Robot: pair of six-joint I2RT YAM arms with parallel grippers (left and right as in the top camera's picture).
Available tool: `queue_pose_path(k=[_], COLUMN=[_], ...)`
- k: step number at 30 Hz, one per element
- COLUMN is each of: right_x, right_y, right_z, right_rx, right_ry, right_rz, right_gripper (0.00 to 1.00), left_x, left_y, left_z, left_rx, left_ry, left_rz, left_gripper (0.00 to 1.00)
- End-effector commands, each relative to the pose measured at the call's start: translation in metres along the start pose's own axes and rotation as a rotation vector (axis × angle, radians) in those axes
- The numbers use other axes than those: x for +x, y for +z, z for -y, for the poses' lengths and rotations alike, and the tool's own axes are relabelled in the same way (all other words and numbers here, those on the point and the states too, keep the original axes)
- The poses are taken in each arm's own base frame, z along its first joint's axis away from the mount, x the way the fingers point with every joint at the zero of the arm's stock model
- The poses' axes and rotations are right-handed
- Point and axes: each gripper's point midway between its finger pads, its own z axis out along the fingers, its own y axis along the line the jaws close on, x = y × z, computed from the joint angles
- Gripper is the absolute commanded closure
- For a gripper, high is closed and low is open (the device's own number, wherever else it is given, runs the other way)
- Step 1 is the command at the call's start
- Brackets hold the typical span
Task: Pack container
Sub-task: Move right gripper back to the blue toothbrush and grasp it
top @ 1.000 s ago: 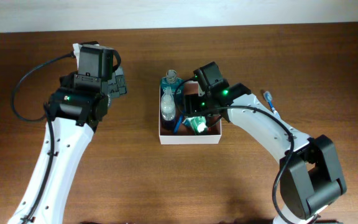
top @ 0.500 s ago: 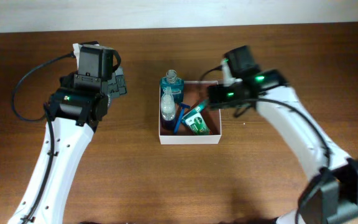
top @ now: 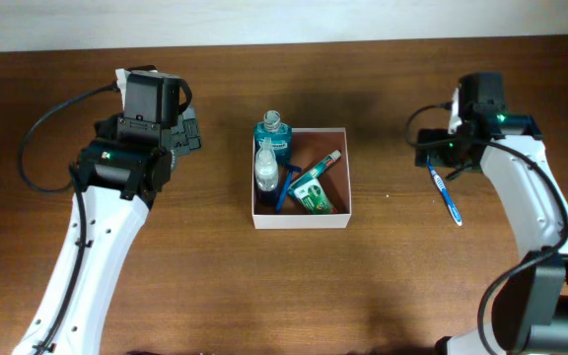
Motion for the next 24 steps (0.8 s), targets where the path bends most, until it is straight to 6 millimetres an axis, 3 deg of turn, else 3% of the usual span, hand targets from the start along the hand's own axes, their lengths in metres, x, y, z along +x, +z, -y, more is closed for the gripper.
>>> queue_pose_path(k=[1, 6, 16, 19, 24], right_x=[0.017, 0.029, 0.052, 0.060, 0.064], right_y=[0.024, 0.041, 0.077, 0.080, 0.075], right_z=[0.007, -0.005, -0.008, -0.012, -0.041], right_rx=[0.000, -0.058, -0.058, -0.082, -0.259], right_ry=[-0.055, -0.163, -0.289, -0.289, -0.286], right_rz=[-0.043, -0.040, 0.010, -0.002, 0.001], right_gripper=[0.02, 0.01, 0.01, 0.01, 0.01], left_x=[-0.004, -0.004, -0.004, -0.004, -0.004], left_y=[0.000, 0.000, 0.000, 0.000, 0.000], left_z=[-0.003, -0.003, -0.003, -0.003, -0.002], left_rx=[-0.014, -0.014, -0.014, -0.014, -0.014], left_ry=[0.000, 0.000, 0.000, 0.000, 0.000], left_rz=[0.009, 0.009, 0.009, 0.009, 0.008], left_gripper=[0.01, 0.01, 0.01, 0.01, 0.01])
